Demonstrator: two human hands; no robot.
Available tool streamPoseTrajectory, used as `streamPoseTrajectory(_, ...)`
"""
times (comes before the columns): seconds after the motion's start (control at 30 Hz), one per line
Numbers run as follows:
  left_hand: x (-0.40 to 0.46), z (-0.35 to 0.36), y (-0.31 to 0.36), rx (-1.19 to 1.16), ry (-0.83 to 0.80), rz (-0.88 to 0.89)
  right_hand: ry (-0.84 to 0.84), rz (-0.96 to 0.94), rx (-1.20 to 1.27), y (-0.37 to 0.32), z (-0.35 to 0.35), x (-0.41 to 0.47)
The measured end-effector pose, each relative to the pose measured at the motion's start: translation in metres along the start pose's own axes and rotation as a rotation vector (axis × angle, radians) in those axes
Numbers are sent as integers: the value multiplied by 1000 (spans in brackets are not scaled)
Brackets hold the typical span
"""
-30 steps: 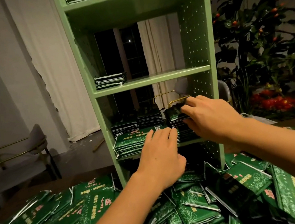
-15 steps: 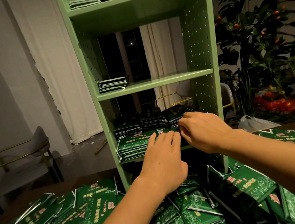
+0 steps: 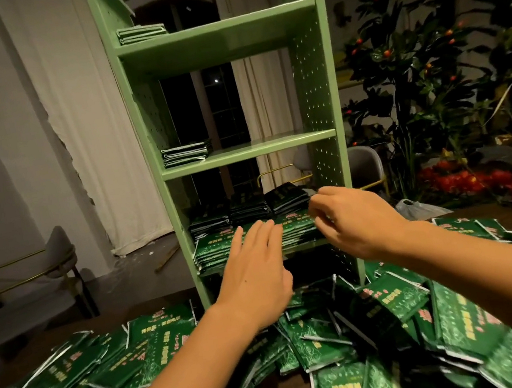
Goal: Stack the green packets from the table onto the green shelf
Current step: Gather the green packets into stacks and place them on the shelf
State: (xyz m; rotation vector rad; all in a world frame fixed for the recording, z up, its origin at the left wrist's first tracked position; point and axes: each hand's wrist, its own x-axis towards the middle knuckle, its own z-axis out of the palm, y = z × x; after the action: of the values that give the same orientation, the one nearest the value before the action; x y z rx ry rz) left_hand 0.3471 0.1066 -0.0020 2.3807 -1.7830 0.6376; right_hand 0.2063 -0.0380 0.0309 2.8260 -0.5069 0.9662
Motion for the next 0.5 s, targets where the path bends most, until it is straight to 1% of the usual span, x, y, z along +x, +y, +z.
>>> streamPoseTrajectory(0.2, -42, -12, 11, -28, -17, -3, -77, -17, 39, -14, -16, -44)
streamPoseTrajectory(0.33, -76, -8, 18, -50, -56, -2, -167, -21, 64, -24, -20, -73)
streamPoseTrajectory(0.5, -105, -3, 40, -104, -64, 18, -241, 26, 50, -24, -34, -117)
